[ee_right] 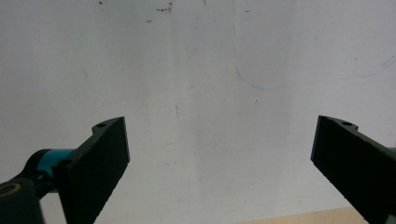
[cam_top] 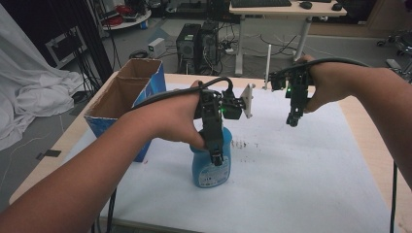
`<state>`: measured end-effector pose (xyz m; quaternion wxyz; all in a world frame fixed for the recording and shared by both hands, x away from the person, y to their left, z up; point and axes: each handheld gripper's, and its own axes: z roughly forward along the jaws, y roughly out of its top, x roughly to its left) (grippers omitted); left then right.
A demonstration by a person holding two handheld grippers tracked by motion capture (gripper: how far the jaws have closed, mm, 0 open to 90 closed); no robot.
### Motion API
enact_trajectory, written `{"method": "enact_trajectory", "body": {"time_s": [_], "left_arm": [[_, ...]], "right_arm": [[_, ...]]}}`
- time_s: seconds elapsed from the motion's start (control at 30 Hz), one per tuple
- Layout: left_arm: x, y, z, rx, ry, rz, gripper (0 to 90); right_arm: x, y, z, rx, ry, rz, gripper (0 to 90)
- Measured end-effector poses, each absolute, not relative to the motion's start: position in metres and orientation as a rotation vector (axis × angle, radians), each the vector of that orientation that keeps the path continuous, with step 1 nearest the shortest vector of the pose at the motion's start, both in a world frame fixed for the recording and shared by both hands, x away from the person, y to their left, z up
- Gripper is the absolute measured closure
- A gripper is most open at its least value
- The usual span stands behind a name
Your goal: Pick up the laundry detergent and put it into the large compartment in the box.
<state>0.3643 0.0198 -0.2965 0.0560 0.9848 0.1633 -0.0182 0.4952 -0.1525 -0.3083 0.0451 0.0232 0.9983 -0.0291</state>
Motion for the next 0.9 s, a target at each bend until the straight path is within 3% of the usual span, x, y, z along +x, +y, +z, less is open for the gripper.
{"method": "enact_trajectory", "body": {"time_s": [0.9], "left_arm": [[0.3630, 0.0169, -0.2968, 2.993, 0.482, -0.066, 24.8]], "right_arm": [[0.4950, -0.1544, -0.3094, 0.077, 3.052, -0.081, 3.4]]}}
